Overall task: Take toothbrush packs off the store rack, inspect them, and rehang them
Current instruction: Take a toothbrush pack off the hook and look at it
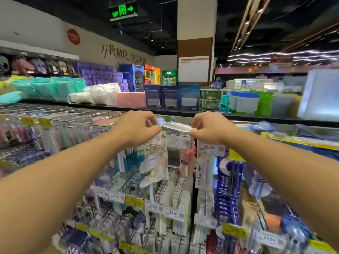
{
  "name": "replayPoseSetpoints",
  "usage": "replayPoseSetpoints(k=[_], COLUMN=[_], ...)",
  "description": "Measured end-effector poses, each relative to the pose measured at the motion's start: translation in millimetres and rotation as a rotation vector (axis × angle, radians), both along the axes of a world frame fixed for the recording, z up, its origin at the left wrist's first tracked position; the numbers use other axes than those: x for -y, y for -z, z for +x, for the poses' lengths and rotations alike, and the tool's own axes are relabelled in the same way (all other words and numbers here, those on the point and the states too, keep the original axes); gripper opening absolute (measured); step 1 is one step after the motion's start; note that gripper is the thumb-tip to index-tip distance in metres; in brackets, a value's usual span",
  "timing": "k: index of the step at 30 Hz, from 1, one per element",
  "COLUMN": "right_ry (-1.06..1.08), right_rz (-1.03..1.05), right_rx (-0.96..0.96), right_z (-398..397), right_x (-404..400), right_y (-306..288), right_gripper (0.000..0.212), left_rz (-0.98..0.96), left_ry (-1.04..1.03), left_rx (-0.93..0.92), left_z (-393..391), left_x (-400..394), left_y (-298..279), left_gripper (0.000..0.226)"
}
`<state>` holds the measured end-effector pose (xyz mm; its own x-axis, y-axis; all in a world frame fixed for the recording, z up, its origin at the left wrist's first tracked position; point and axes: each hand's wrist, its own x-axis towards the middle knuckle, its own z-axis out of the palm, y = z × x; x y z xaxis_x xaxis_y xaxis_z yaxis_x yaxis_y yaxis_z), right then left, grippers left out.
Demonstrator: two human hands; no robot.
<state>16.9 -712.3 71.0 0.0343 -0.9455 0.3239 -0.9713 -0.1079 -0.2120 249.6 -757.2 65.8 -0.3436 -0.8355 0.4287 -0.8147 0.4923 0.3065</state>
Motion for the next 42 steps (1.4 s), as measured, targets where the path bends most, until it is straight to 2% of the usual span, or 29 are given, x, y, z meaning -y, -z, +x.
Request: replayPoseSetpoints(k=[5, 9, 12, 15, 18, 22, 25, 27, 29, 32, 38, 40, 42], right_ry=[0.041, 0.063, 0.065, 0.038, 0.033, 0.053, 0.029, 0.008, -0.022, -0.035, -0.043, -0.054, -0.007], right_rz=[0.066, 0.138, 0.228, 0.306, 0.288, 0.185, 0.094, 0.022, -0.016, -0.093, -0.146, -0.142, -0.131], right_rx=[-0.047, -0.092, -0.121, -0.052, 0.089, 0.242, 0.382, 0.46, 0.526, 0.592, 0.577, 0.594, 0.503], right_z=[10, 18, 22, 21, 15, 6, -3, -11, -17, -28, -55, -66, -83], right_x=[75, 123, 150, 167, 176, 176, 166, 157, 147, 134, 91, 80, 70], right_y=[-7, -3, 3, 9, 12, 13, 7, 0, -8, -17, -28, -32, -33], right_gripper=[0.033, 0.043, 0.048, 0.04, 0.031, 0.022, 0.036, 0.042, 0.035, 0.037, 0.038, 0.03, 0.027], left_rz=[0.002, 0.1, 0.186, 0.293, 0.347, 0.407, 0.37, 0.476, 0.663, 0.814, 0.866, 0.89, 0.908], left_ry=[0.052, 0.058, 0.077, 0.07, 0.06, 0.0, -0.041, 0.024, 0.142, 0.265, 0.311, 0.308, 0.307], left_rx=[0.035, 0.109, 0.093, 0.069, 0.064, -0.085, -0.244, -0.419, -0.621, -0.848, -0.957, -0.997, -1.026], left_z=[0, -5, -13, -20, -30, -43, -56, -67, -79, -102, -147, -154, -160], left_x=[71, 118, 146, 163, 171, 172, 163, 153, 144, 127, 100, 97, 94], left_y=[-17, -13, -5, 1, 7, 10, 3, -6, -16, -27, -31, -28, -25], left_gripper=[0.028, 0.023, 0.021, 0.027, 0.032, 0.041, 0.046, 0.052, 0.055, 0.038, 0.011, 0.018, 0.027])
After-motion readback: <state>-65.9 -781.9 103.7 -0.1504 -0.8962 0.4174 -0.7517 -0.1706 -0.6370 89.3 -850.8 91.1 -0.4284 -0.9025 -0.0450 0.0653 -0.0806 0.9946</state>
